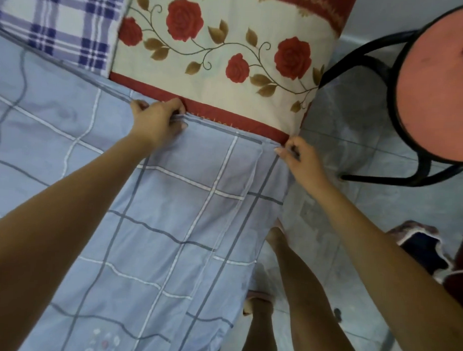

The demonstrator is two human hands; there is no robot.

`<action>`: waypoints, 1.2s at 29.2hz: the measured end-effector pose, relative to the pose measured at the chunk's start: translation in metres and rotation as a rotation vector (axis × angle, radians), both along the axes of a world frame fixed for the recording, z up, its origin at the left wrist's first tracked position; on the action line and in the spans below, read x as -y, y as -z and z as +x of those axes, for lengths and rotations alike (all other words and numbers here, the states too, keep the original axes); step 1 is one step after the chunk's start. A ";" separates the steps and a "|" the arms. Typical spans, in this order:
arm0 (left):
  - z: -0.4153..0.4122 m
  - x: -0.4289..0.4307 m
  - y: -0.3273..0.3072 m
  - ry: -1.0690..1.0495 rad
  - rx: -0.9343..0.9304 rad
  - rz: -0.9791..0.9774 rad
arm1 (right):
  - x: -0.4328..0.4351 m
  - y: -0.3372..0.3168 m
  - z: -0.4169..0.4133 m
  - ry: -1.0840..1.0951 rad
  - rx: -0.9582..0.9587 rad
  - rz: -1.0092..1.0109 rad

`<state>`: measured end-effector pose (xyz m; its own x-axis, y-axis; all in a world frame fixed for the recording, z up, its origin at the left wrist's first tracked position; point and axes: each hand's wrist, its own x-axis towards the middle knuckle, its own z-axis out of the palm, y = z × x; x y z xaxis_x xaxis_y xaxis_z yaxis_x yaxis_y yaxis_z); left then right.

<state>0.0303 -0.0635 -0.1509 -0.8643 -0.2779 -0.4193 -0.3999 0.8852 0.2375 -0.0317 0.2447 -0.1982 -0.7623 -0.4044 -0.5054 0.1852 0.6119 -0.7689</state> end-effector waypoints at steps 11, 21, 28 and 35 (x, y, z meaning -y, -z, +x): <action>-0.007 -0.028 0.003 0.233 -0.045 0.114 | -0.044 -0.014 0.003 -0.315 -0.076 0.218; -0.022 -0.032 0.011 0.206 -0.213 -0.018 | -0.051 -0.015 0.001 -0.046 -0.168 0.174; 0.017 -0.071 0.019 -0.017 -0.386 -0.172 | -0.016 0.003 0.039 0.250 -0.359 0.365; 0.137 -0.102 0.018 -0.804 -0.228 -0.054 | 0.070 0.000 0.069 -1.225 -1.026 -0.091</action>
<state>0.1674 0.0387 -0.1687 -0.4565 -0.8603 -0.2270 -0.8614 0.3635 0.3546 0.0374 0.1749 -0.1981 0.0436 -0.9978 0.0509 -0.9543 -0.0567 -0.2935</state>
